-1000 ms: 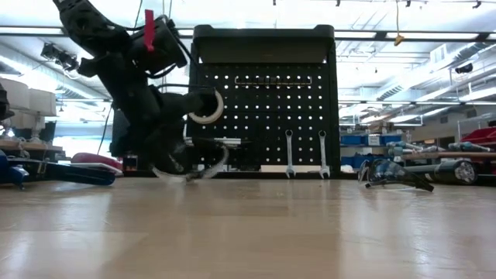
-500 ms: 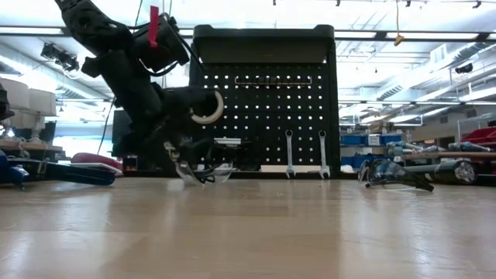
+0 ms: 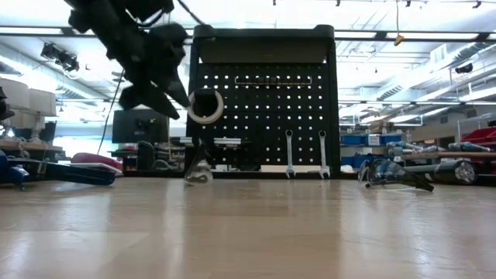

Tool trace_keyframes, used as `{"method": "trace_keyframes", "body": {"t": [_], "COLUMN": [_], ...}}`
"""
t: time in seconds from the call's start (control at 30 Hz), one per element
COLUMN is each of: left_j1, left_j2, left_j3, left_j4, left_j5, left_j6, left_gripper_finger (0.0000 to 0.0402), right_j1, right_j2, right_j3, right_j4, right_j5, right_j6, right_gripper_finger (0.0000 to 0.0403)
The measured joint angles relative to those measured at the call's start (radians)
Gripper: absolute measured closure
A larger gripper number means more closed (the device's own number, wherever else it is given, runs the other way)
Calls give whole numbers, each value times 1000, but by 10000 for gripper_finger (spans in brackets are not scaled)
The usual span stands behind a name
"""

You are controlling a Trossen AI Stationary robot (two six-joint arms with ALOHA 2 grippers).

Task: Hang tools onto peg board
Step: Remove the black safety glasses from the black pegboard

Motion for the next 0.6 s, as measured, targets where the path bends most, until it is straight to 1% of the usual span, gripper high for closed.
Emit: {"method": "trace_keyframes", "body": {"t": [0.1, 0.27, 0.33, 0.43, 0.6], "left_j1": [0, 1, 1, 5, 9], "left_j2": [5, 38, 64, 110, 200], "left_j3": [32, 76, 88, 109, 126], "left_j4": [-47, -4, -20, -19, -28], "left_j5": [12, 19, 20, 18, 15], "left_j6": [181, 589, 717, 838, 981], "left_gripper_finger": [208, 208, 208, 208, 209], "right_j1": [3, 14, 29, 40, 47], "right_j2": [5, 21, 25, 28, 27], "right_j3": [0, 0, 0, 0, 0], "right_j4": [8, 6, 9, -7, -2], "right_j5": [-10, -61, -70, -74, -73], "right_j6": [1, 6, 6, 6, 6], "right_gripper_finger": [388, 384, 386, 390, 387]}}
